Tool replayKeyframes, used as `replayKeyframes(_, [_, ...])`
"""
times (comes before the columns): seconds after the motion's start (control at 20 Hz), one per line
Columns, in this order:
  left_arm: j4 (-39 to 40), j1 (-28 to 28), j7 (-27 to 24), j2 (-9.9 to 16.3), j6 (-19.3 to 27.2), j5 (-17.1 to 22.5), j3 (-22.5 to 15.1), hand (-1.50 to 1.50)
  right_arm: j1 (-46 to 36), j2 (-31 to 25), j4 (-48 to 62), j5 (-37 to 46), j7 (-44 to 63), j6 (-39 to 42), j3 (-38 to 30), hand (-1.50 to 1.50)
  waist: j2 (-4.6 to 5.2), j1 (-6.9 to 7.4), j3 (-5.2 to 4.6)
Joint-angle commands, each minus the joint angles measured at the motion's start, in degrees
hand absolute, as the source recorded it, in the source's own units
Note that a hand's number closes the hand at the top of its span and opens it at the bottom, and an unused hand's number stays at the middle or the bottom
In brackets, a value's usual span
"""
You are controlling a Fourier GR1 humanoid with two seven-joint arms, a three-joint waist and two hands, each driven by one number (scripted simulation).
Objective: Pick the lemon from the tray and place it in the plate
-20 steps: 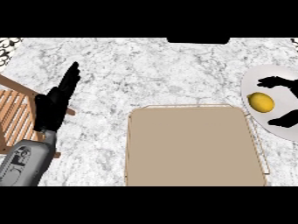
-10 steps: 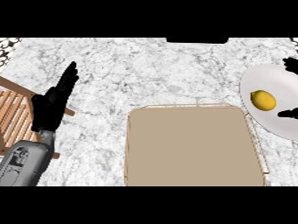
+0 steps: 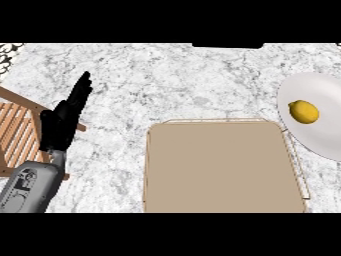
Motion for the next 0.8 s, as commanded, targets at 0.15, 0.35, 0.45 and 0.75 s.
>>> replayKeyframes(0.15, [0.9, -0.9, 0.1, 0.0, -0.5, 0.3, 0.7, 0.0, 4.0, -6.0, -1.1, -0.7, -3.4, 11.1, -0.6, -1.5, 0.49, -0.08, 0.29])
replayKeyframes(0.35, [-0.2, 0.1, -0.1, -1.1, 0.0, -0.2, -0.5, 0.0, 6.0, -5.7, -2.3, -0.9, -4.1, 9.8, -0.7, -1.5, 0.53, 0.49, 0.46])
replayKeyframes(0.45, [-0.2, -0.3, -0.2, 0.2, -0.2, -0.1, 0.6, 0.0, 6.2, -6.7, -2.2, -1.4, -2.7, 10.4, -1.1, -1.5, 0.58, 0.77, 0.49])
replayKeyframes(0.75, [-0.7, -0.3, 0.6, -1.0, -0.5, 0.3, -0.2, 0.0, 7.2, -6.5, -3.2, -2.7, -1.9, 10.7, -2.2, -1.5, 0.53, 1.0, 0.56])
